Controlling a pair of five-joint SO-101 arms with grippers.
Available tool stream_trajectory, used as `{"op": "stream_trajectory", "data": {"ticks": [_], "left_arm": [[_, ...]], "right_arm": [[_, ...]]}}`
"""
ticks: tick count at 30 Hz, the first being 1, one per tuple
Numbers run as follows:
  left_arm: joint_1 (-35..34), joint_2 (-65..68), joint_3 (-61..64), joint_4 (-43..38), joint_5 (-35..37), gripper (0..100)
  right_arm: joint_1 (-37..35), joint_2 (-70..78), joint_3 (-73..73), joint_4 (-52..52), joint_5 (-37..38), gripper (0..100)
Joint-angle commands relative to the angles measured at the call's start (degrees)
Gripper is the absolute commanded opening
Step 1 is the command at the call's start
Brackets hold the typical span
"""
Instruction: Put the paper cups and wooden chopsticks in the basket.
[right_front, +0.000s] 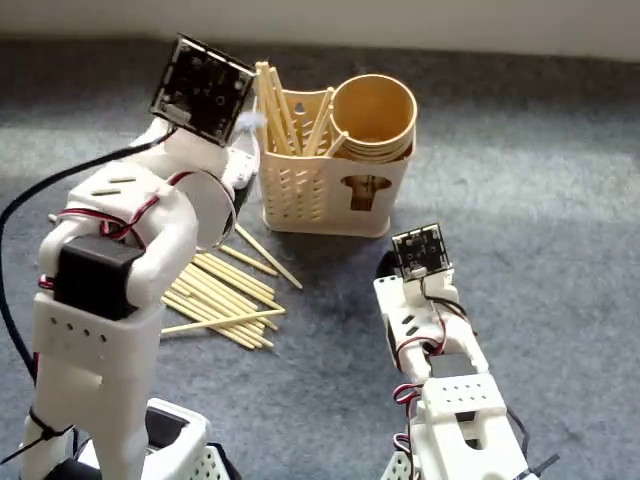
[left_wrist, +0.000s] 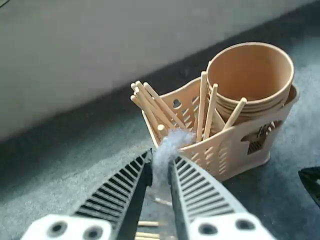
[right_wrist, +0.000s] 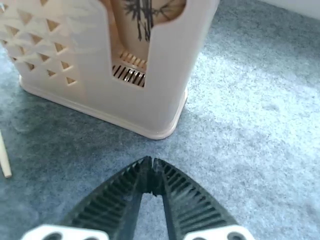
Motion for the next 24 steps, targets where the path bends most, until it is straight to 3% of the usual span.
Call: {"op": "stream_trajectory", "data": {"ticks": [1, 17, 24], "left_arm": [[-0.57, -1.19, 3.12, 2.81, -2.81, 6], [1.45, -1.1, 25.71, 2.64, -3.69, 6], [4.0, -0.84, 33.63, 2.55, -16.35, 6]], "right_arm": [[-0.48, -0.84, -0.48, 0.04, 0.44, 2.3], [-0.4, -0.84, -0.48, 0.04, 0.44, 2.3], [6.99, -1.27, -1.54, -0.92, 0.09, 2.3]]}}
